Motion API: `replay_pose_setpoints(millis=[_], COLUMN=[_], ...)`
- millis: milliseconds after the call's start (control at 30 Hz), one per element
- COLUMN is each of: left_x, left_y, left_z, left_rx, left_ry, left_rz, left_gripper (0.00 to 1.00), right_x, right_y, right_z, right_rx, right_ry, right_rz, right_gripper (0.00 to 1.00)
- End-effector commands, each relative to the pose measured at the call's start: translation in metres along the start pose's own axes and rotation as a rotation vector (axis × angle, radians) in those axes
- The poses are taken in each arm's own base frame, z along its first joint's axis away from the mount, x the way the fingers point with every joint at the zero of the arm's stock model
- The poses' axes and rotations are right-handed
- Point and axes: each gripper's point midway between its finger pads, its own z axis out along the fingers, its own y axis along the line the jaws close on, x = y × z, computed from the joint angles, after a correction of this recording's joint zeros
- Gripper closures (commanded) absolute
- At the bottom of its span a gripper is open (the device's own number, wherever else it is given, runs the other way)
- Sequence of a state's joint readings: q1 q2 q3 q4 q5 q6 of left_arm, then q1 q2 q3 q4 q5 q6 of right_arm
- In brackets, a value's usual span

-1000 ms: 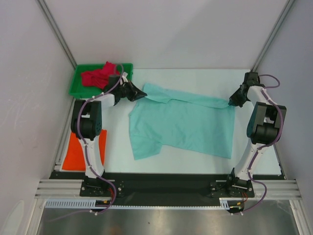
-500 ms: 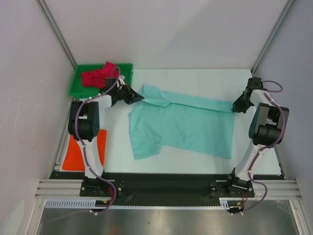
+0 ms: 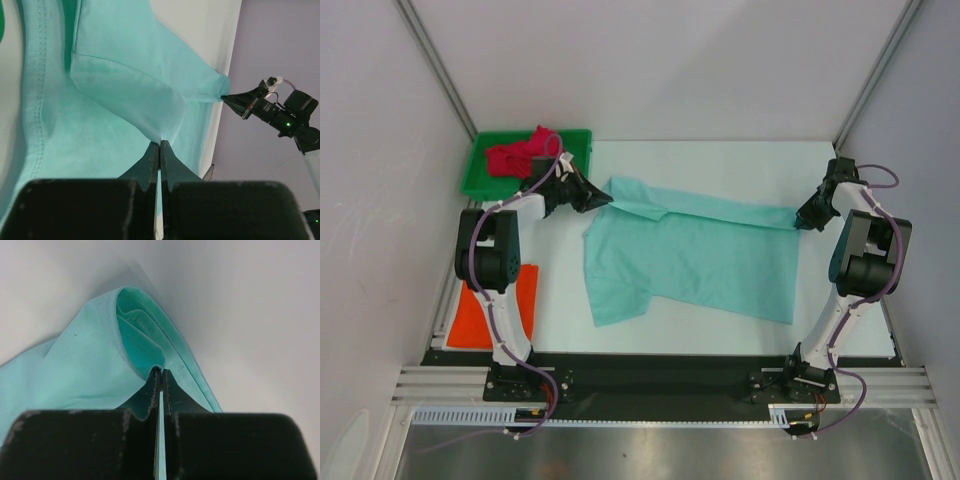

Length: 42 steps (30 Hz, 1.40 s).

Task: Fold and stack the t-shirts
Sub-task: Fold the tshirt

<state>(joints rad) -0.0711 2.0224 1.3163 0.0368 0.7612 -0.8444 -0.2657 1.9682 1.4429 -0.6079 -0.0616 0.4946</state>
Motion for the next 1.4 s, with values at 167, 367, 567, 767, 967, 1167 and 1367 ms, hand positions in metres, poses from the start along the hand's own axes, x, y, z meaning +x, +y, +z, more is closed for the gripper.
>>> replay_pose_setpoints(millis=[167, 367, 567, 767, 967, 1167, 1367], left_x=[-0.01, -0.005, -0.003, 0.001, -0.006, -0.027, -0.06], left_y=[0.006, 0.019, 0.025, 0.031, 0.022, -0.011, -0.021], left_z=[-0.011, -0.01, -0.01, -0.009, -0.027, -0.037, -0.002], left_rx=[-0.027, -0.064, -0.077, -0.104, -0.18, -0.215, -0.198], left_ry=[-0.034, -0.015, -0.011, 0.0, -0.014, -0.059, -0.066], left_rz=[0.034, 0.01, 0.006, 0.009, 0.158, 0.44, 0.531], left_gripper=[1.0, 1.0, 0.97, 0.83, 0.53, 0.33, 0.31], right_x=[-0.002, 0.005, 0.007, 0.012, 0.033, 0.007, -0.032], right_y=[0.001, -0.002, -0.006, -0.013, -0.012, 0.014, 0.03], right_z=[-0.015, -0.006, -0.002, -0.003, -0.012, -0.042, -0.035], right_rx=[-0.006, 0.009, 0.032, 0.064, 0.032, -0.085, -0.107], right_ry=[-0.026, -0.003, 0.004, 0.021, 0.089, 0.003, -0.09], right_rz=[-0.019, -0.025, -0.024, -0.012, -0.032, -0.096, -0.143], right_gripper=[1.0, 1.0, 1.0, 1.0, 0.89, 0.51, 0.31])
